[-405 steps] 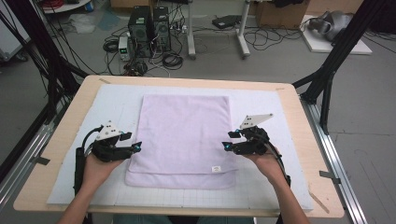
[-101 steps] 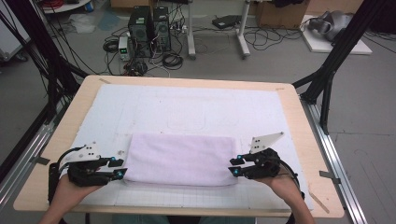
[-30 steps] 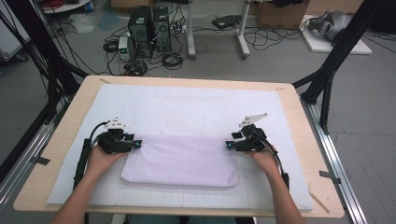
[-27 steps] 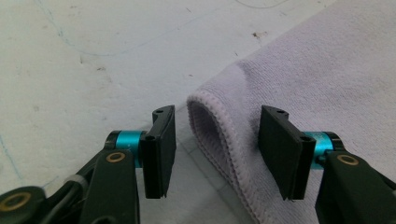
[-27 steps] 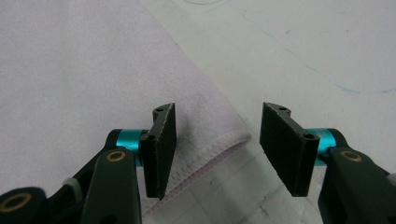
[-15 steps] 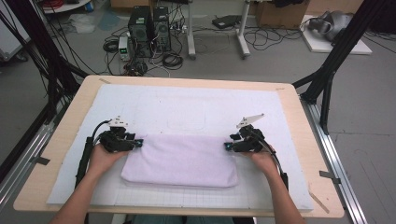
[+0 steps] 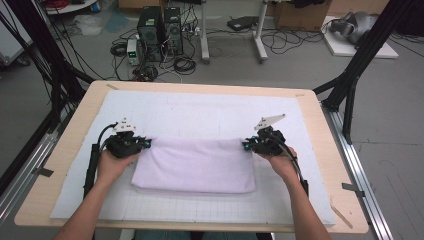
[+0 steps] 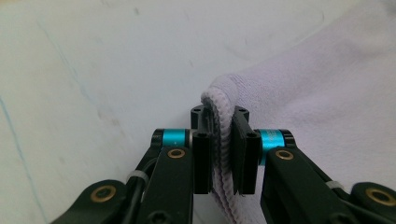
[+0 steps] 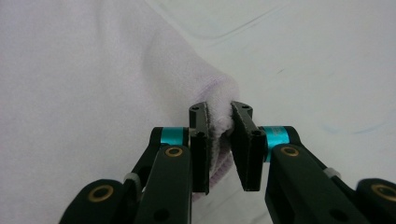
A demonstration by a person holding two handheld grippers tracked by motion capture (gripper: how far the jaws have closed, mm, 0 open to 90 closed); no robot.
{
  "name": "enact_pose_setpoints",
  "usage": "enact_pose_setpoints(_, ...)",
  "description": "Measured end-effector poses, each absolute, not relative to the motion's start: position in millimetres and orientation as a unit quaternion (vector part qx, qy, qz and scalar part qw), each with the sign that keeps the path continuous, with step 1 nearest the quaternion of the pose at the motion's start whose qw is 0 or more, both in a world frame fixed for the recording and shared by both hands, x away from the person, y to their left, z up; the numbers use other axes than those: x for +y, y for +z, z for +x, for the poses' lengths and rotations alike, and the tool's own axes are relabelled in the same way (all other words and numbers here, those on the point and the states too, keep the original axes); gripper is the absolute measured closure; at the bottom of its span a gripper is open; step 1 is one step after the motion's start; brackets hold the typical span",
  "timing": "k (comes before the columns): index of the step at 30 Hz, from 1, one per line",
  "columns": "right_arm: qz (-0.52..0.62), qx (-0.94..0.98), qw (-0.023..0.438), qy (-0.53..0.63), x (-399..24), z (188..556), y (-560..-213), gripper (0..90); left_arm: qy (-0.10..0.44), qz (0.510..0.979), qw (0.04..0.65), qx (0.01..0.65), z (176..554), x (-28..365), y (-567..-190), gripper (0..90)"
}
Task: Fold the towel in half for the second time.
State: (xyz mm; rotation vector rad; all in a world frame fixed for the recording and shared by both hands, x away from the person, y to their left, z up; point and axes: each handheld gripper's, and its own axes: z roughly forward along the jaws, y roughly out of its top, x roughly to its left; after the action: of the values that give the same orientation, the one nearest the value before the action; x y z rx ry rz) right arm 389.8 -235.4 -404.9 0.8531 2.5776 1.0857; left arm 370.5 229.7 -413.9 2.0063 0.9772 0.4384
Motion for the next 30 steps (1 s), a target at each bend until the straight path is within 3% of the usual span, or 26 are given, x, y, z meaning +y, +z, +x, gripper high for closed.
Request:
enact_pose_setpoints(7,0.305,0.863,0.163,0.368,-235,420,-369,76.5,0.218,0.780,0.425,0.405,408,224,-382,80.7)
enact_pose_setpoints(8,0.313,0.859,0.174,0.366,-235,426,-365,70.1,0.233,0.777,0.412,0.414,413,223,-380,76.2)
enact_pose_setpoints(9,0.322,0.854,0.182,0.366,-235,431,-363,61.6,0.243,0.770,0.407,0.427,417,223,-379,65.0)
enact_pose_setpoints(10,0.328,0.849,0.187,0.370,-235,435,-363,60.1,0.241,0.765,0.408,0.436,419,223,-379,52.9)
enact_pose_setpoints(14,0.337,0.852,0.158,0.368,-234,435,-372,55.2,0.221,0.780,0.399,0.429,416,224,-387,46.5)
enact_pose_setpoints(17,0.327,0.858,0.125,0.376,-231,425,-382,57.3,0.197,0.793,0.403,0.413,404,221,-393,51.2)
enact_pose_setpoints(21,0.322,0.866,0.088,0.373,-230,410,-395,63.2,0.179,0.810,0.410,0.379,381,219,-404,69.0)
enact_pose_setpoints(24,0.311,0.872,0.076,0.371,-227,395,-404,63.3,0.166,0.820,0.404,0.371,368,221,-413,72.9)
enact_pose_setpoints(30,0.308,0.880,0.073,0.355,-225,377,-424,62.1,0.161,0.822,0.397,0.375,350,227,-428,71.8)
